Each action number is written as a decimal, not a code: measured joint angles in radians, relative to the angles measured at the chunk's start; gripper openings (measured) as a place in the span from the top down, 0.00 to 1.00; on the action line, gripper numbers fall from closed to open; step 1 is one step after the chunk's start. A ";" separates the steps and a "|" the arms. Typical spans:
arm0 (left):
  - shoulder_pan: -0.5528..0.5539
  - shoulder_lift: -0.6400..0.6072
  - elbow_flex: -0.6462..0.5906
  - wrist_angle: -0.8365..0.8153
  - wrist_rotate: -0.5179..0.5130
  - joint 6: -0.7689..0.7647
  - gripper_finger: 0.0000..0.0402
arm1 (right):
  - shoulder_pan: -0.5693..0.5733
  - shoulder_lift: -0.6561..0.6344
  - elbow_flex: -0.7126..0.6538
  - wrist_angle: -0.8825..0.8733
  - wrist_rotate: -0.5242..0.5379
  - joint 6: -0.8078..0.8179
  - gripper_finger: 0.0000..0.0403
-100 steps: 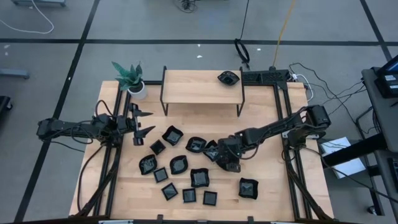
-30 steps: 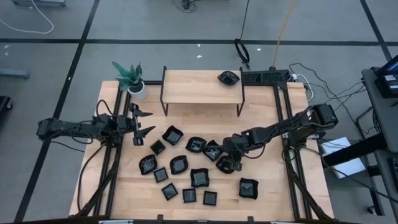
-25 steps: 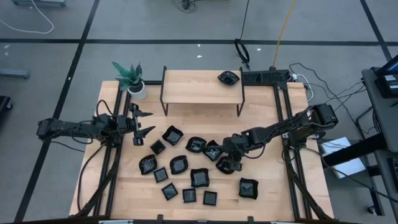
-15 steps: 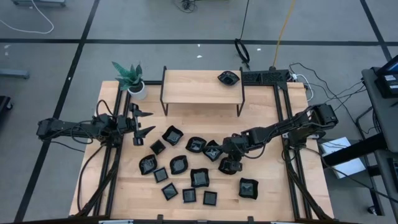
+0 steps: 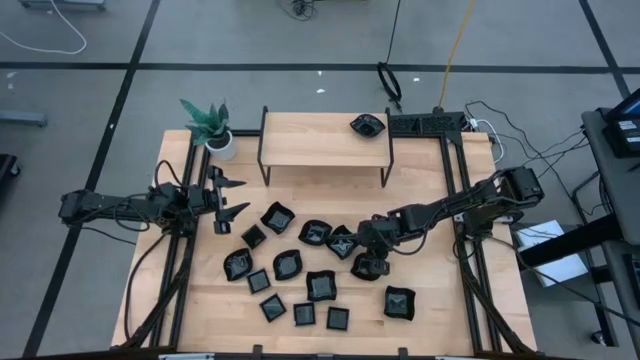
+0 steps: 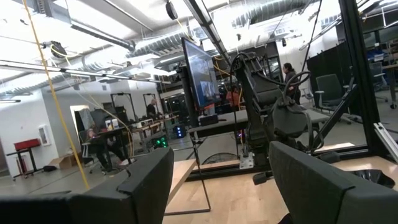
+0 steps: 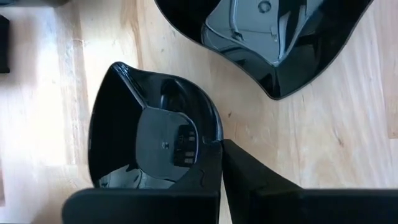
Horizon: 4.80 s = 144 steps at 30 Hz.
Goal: Pick & Place Mini shaped plates
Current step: Stack the black leaf-shaped plate on top of the other black leaf-shaped plate on the shelf
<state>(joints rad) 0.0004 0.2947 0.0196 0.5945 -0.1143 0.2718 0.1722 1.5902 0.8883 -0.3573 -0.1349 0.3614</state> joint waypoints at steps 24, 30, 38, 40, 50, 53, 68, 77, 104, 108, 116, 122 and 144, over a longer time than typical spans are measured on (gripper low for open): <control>0.000 0.000 0.000 0.000 0.000 0.001 0.34 | -0.006 -0.283 0.028 0.000 0.074 -0.042 1.00; 0.000 0.000 0.000 0.000 0.000 0.001 0.34 | -0.038 -0.340 0.028 0.073 0.089 -0.081 1.00; 0.000 0.000 0.000 0.000 0.000 0.001 0.34 | -0.116 -0.371 0.028 0.126 0.083 -0.124 1.00; 0.000 0.000 0.000 0.000 0.000 0.001 0.34 | -0.137 -0.374 0.028 0.155 0.083 -0.141 1.00; 0.000 0.000 0.000 0.000 0.000 0.002 0.34 | -0.224 -0.384 0.029 0.189 0.059 -0.222 1.00; 0.000 0.000 0.000 0.000 0.000 0.002 0.34 | -0.245 -0.387 0.029 0.214 0.052 -0.225 1.00; 0.000 0.000 0.000 0.000 0.000 0.001 0.34 | -0.319 -0.401 0.029 0.241 0.050 -0.284 1.00; 0.000 0.000 0.000 0.000 0.000 0.003 0.34 | -0.336 -0.401 0.029 0.344 0.025 -0.325 1.00; 0.000 0.000 0.000 0.000 0.000 0.007 0.34 | -0.750 -0.278 0.549 -0.028 -0.157 -0.410 1.00; 0.000 0.000 0.000 0.000 0.000 0.007 0.34 | -0.818 -0.207 0.601 -0.051 -0.210 -0.408 1.00; 0.000 0.000 0.000 0.000 0.000 0.008 0.34 | -0.952 -0.113 0.629 -0.107 -0.237 -0.435 1.00; 0.000 0.000 0.000 0.000 0.000 0.018 0.34 | -1.041 -0.082 0.629 -0.150 -0.237 -0.438 1.00; 0.000 0.000 0.000 0.000 0.000 0.017 0.34 | -1.076 -0.072 0.505 -0.132 -0.234 -0.561 1.00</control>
<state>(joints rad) 0.0004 0.2944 0.0196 0.5941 -0.1143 0.2885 -0.9039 1.5177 1.3938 -0.4896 -0.3691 -0.1998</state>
